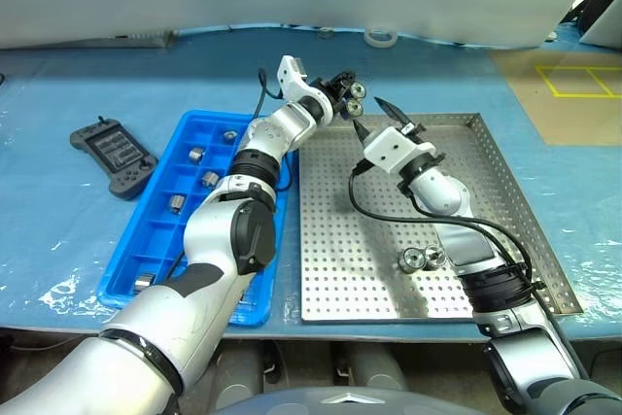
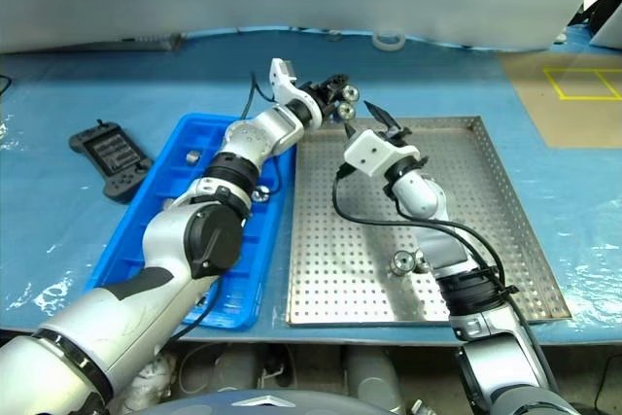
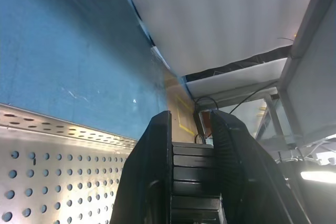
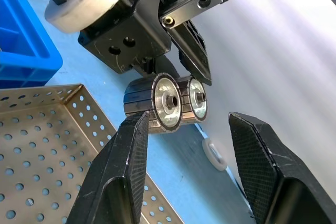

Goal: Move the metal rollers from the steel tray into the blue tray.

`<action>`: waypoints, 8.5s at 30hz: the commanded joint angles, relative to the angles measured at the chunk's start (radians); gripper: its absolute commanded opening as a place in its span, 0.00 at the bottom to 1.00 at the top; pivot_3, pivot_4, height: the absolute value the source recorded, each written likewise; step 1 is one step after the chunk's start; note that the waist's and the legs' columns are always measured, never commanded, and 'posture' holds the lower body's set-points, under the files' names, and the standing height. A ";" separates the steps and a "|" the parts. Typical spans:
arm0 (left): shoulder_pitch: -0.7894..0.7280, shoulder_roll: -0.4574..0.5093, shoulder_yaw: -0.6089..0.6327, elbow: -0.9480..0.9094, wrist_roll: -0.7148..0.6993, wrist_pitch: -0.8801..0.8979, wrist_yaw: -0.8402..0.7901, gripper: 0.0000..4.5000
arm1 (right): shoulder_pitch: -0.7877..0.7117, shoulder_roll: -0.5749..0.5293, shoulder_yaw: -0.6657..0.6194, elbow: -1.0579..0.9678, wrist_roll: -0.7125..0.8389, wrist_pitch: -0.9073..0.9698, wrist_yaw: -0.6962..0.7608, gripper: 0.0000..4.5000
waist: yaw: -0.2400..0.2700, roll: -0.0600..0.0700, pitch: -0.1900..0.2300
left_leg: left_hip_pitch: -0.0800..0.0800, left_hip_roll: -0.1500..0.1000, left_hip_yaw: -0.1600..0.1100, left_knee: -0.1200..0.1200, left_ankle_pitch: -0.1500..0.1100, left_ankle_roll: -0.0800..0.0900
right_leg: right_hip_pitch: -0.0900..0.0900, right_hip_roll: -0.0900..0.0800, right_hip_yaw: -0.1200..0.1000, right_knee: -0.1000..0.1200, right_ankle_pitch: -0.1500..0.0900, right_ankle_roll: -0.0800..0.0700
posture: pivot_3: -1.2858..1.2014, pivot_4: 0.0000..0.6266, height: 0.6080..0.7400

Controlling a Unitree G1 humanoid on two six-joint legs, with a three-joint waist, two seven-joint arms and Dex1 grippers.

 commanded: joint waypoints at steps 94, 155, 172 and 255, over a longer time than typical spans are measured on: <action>-0.054 0.034 -0.015 -0.086 -0.055 0.207 0.071 0.17 | -0.039 0.005 0.030 0.035 -0.049 -0.082 -0.030 0.27 | -0.001 0.000 0.000 | -0.001 0.000 0.001 0.002 0.000 0.000 | -0.003 0.000 0.001 0.004 0.000 0.000 | 0.38 0.24 1.00; 1.280 0.730 -0.237 -1.408 -0.058 0.274 -0.648 0.17 | -0.067 0.001 0.035 0.104 0.415 0.151 0.531 0.27 | 0.141 -0.004 0.007 | 0.018 0.002 0.004 -0.023 0.010 -0.024 | 0.004 0.000 0.000 0.003 -0.001 0.001 | 0.56 0.24 1.00; 1.305 0.787 -0.286 -1.303 0.009 0.243 -0.657 0.17 | -0.037 0.000 0.028 0.094 0.385 0.131 0.511 0.27 | 0.139 -0.005 0.007 | 0.021 0.003 0.004 -0.023 0.011 -0.026 | 0.006 0.002 0.000 0.004 -0.001 0.001 | 0.55 0.24 1.00; 0.354 0.182 -0.488 -0.422 0.163 0.090 -0.801 0.87 | -0.047 -0.045 0.026 -0.160 0.259 0.144 0.432 0.27 | 0.055 -0.006 0.006 | 0.012 0.004 0.004 -0.007 0.007 -0.012 | 0.005 0.001 0.000 0.007 -0.001 0.000 | 0.43 0.24 1.00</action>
